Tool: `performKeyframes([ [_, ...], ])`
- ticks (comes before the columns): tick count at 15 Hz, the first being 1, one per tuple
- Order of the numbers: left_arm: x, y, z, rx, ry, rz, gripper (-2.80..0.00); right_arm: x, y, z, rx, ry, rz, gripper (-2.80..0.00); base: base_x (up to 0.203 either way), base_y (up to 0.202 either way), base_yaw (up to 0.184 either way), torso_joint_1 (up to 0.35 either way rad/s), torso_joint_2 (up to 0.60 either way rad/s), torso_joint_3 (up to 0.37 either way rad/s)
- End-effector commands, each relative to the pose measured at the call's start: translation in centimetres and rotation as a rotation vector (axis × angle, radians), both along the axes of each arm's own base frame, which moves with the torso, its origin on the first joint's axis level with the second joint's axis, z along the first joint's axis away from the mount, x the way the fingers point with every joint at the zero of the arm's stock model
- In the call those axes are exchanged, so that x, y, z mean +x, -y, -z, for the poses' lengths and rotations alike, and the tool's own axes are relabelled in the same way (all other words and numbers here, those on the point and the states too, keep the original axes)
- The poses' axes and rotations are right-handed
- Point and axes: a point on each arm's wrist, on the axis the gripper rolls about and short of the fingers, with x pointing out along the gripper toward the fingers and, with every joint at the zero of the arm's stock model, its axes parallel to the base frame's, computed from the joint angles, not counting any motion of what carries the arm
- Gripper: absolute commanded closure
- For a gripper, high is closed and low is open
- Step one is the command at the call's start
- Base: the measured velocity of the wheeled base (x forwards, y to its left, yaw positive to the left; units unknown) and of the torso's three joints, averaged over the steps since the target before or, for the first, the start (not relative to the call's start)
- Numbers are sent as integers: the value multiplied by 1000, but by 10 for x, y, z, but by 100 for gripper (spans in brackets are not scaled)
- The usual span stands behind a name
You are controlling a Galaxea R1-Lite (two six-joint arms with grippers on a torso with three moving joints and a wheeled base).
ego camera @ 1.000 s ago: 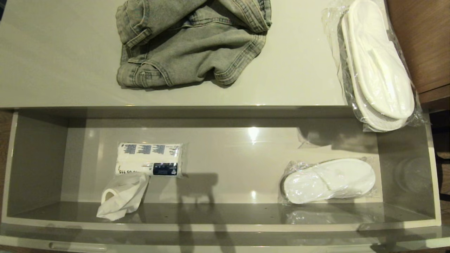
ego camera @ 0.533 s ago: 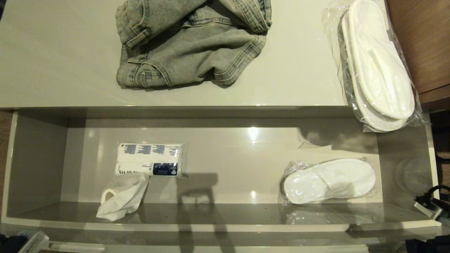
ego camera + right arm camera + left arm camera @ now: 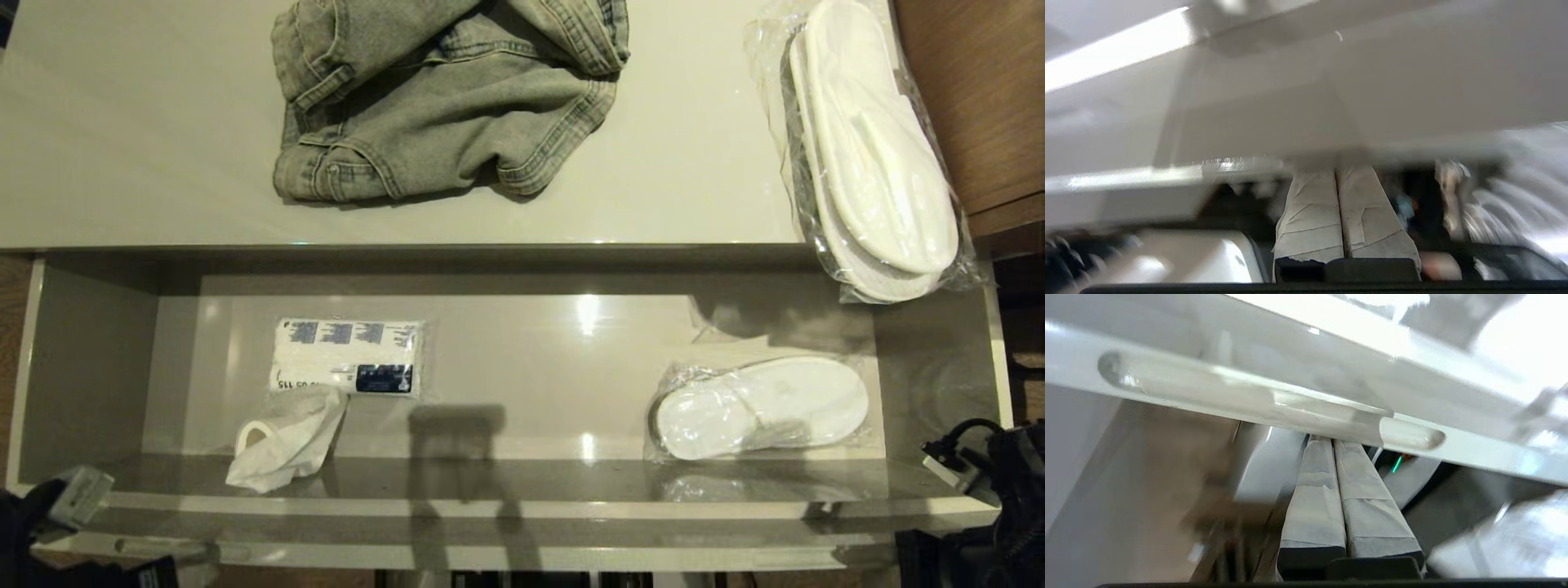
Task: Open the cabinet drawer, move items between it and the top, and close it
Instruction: Close the drawer
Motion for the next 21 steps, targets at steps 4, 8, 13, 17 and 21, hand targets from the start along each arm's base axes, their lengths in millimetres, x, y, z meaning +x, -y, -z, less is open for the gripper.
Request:
performKeyframes([
  [4,-6,2,-27,-103,252,-48,0,22,-4,-3,-3,186,118,0,0,0,0,0,0,0],
  [8,-59,5,-45,-83,437,-23,0,57,-13,-22,-18,513,291,0,0,0,0,0,0,0],
  [13,-72,6,-99,-60,535,12,0,52,-41,-56,-184,795,290,0,0,0,0,0,0,0],
  [17,-88,7,-105,-1,591,12,0,21,-40,-85,-263,937,290,0,0,0,0,0,0,0],
  [21,-123,8,-87,138,574,13,0,4,-28,-87,-362,936,322,0,0,0,0,0,0,0],
])
